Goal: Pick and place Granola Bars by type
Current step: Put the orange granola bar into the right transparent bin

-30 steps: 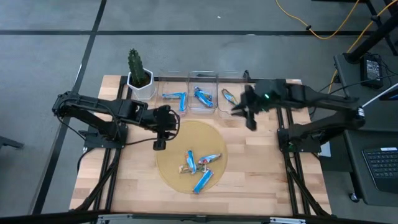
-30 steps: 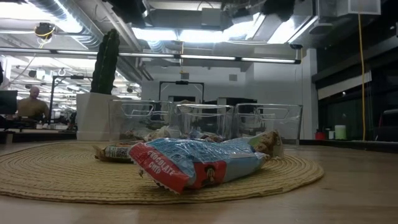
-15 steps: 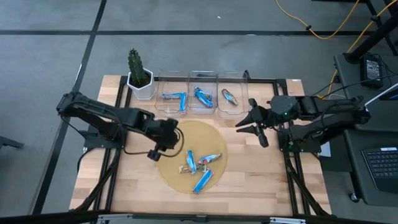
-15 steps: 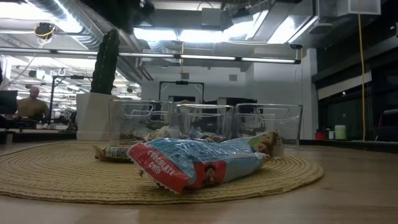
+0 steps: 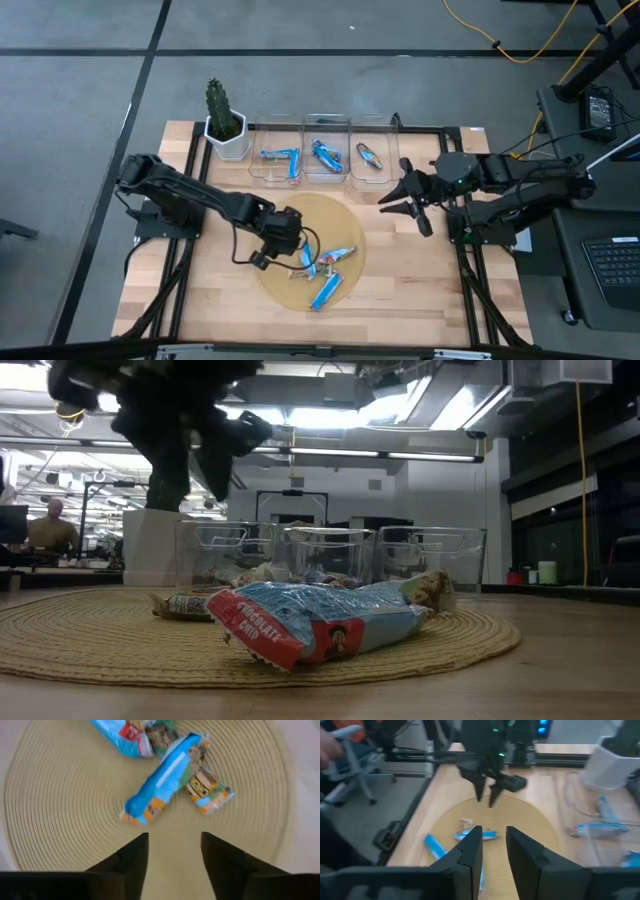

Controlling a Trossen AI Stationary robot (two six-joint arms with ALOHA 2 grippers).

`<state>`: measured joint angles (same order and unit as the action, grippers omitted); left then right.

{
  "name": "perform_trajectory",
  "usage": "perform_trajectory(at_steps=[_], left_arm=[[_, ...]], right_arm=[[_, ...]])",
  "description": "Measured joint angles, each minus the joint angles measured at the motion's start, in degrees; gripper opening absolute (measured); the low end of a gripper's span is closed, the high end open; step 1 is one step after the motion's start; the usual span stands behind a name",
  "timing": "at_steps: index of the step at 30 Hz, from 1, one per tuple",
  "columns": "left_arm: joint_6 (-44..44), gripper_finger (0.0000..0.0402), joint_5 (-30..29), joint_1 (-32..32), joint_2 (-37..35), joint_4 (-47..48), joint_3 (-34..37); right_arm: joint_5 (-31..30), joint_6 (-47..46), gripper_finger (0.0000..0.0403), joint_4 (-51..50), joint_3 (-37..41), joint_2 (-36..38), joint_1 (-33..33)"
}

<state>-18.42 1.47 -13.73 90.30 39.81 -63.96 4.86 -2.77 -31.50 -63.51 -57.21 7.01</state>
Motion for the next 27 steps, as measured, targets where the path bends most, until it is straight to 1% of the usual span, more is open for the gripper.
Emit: perform_trajectory(at_steps=[6,9,15,18,20,27], left_arm=[[-7.3,0.0229,-3.6,0.4,4.9,-6.4,0.0],[-10.8,0.0243,-5.0,0.5,7.8,-9.1,0.0],[-12.5,0.0248,-4.9,0.4,12.1,-12.0,0.0],[-12.9,0.0246,-4.9,0.4,13.2,-13.6,-0.1],[-12.8,0.0245,-5.0,0.4,13.5,-13.1,0.0],[-10.4,0.0244,-4.7,1.0,15.0,-15.3,-0.1]], right_arm=[[5.7,0.0,0.0089,-0.8,0.0,0.0,0.0],[5.9,0.1,0.0089,-1.5,0.0,0.0,0.0],[7.4,-0.4,0.0089,-4.5,0.0,0.0,0.0],[8.5,-1.5,0.0089,-6.2,0.0,0.0,0.0],[8.5,-1.5,0.0089,-7.2,0.0,0.0,0.0],[8.8,-1.5,0.0089,-7.4,0.0,0.0,0.0]])
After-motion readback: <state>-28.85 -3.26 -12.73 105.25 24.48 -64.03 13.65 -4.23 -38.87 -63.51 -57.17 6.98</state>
